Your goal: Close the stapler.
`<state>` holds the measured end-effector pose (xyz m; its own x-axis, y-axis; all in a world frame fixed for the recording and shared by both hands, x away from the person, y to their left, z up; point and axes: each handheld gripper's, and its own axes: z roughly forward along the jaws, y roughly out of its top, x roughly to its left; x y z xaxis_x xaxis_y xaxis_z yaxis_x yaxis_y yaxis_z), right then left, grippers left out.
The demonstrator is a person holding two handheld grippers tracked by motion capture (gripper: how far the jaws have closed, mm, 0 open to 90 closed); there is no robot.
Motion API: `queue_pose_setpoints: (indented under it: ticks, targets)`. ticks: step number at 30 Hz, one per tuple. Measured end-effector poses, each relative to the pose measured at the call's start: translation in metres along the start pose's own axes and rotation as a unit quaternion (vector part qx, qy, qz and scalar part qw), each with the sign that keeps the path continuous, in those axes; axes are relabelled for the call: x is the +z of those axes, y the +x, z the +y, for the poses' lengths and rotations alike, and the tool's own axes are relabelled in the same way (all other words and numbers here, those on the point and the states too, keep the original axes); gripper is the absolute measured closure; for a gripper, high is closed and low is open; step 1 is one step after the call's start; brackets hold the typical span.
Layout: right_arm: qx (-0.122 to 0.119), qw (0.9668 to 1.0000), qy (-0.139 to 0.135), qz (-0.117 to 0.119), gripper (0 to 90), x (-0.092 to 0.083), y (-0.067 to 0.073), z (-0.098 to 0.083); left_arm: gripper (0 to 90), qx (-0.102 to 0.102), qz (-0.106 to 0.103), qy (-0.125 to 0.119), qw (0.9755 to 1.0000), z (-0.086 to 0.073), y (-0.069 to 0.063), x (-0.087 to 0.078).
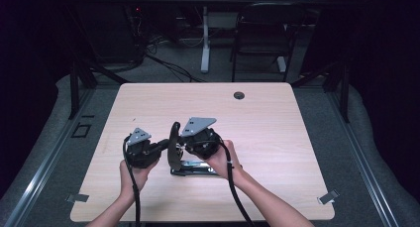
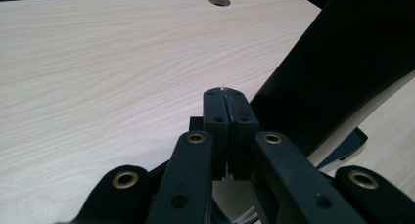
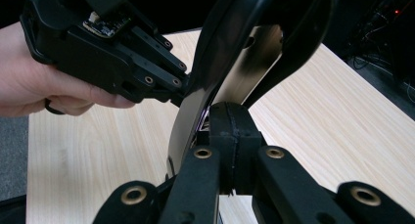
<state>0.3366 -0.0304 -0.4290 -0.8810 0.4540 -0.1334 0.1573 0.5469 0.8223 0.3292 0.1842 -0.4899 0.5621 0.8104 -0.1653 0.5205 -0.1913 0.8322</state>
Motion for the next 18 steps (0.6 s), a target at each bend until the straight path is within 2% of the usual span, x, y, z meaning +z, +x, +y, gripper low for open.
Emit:
queue_pose_setpoints:
  ticks: [5,9,12,18]
  targets:
    - [0.009,0.9999,-0.001,-0.006,90.0,-0.007,-0.005,-0.009,87.8,0.003,-0.008,0.009,0.9999,0.000,-0.001,0.003]
    - [0.017,0.9998,-0.003,-0.004,90.0,-0.011,-0.010,-0.015,84.5,0.000,-0.006,0.011,0.9999,0.001,0.001,0.002]
    - [0.023,0.9997,-0.006,-0.006,90.0,-0.015,-0.013,-0.021,79.0,-0.005,-0.003,0.013,0.9999,0.001,0.005,0.001]
    - [0.033,0.9994,0.005,-0.010,90.0,-0.022,-0.018,-0.036,66.5,-0.013,-0.004,0.021,0.9997,0.002,0.011,0.001]
